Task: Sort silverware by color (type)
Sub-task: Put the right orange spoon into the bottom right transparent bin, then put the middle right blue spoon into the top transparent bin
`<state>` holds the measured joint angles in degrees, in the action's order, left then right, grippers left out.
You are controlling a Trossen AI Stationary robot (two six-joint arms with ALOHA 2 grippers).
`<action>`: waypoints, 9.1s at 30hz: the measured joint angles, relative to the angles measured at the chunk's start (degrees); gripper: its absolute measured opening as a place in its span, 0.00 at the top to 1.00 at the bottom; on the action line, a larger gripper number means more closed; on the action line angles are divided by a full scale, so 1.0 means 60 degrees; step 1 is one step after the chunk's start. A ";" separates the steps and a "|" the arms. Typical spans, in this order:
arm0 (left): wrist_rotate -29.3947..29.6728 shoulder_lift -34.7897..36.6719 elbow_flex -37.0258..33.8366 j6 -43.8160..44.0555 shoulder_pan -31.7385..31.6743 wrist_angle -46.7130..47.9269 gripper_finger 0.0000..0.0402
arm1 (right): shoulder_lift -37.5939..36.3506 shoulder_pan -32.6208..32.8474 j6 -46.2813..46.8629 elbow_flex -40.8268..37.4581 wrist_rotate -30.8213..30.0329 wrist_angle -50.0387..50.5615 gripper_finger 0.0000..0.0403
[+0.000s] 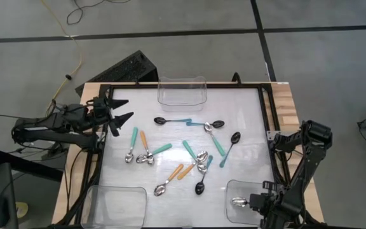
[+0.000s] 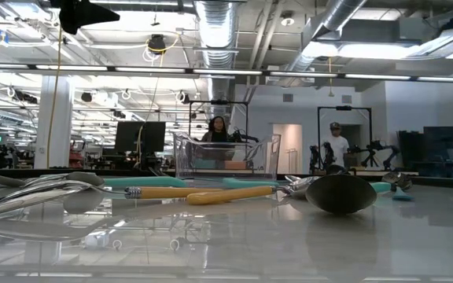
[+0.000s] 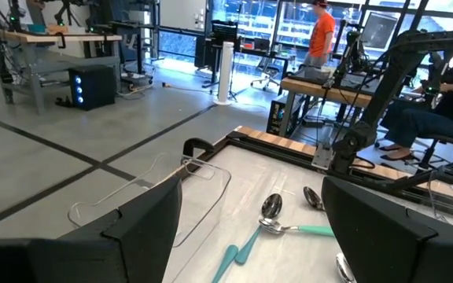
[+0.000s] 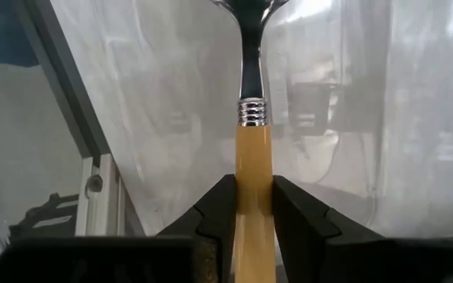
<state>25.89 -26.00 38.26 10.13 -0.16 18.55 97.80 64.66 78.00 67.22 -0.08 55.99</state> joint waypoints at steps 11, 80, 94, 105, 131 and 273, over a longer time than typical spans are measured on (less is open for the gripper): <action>-0.0004 0.0000 0.0000 -0.0120 0.0002 0.0000 0.27 | -0.0004 -0.0003 0.0604 0.0000 -0.0368 0.0007 0.71; -0.0102 0.0004 0.0000 -0.0091 0.0003 0.0018 0.27 | -0.2753 -0.5866 -0.3092 0.0000 -0.3616 0.0794 0.76; -0.0302 0.0004 0.0000 0.0205 0.0003 0.0073 0.27 | -0.2040 -0.4788 -0.1792 -0.0004 -0.2943 0.0470 0.76; -0.0297 0.0001 0.0000 0.0171 0.0003 0.0102 0.27 | -0.2040 -0.4080 -0.0395 -0.0004 -0.2981 0.0444 0.76; -0.0284 0.0003 0.0000 0.0142 0.0003 0.0106 0.27 | -0.2040 -0.3897 -0.0309 -0.0004 -0.3279 0.0144 0.76; -0.0251 -0.0374 0.0000 -0.0007 0.0003 0.0004 0.27 | 0.1559 -0.8990 -0.8506 0.0029 -0.1978 -0.5389 0.44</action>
<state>24.38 -28.24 38.26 10.09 -0.14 18.57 107.15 10.72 26.97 67.40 -11.94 23.65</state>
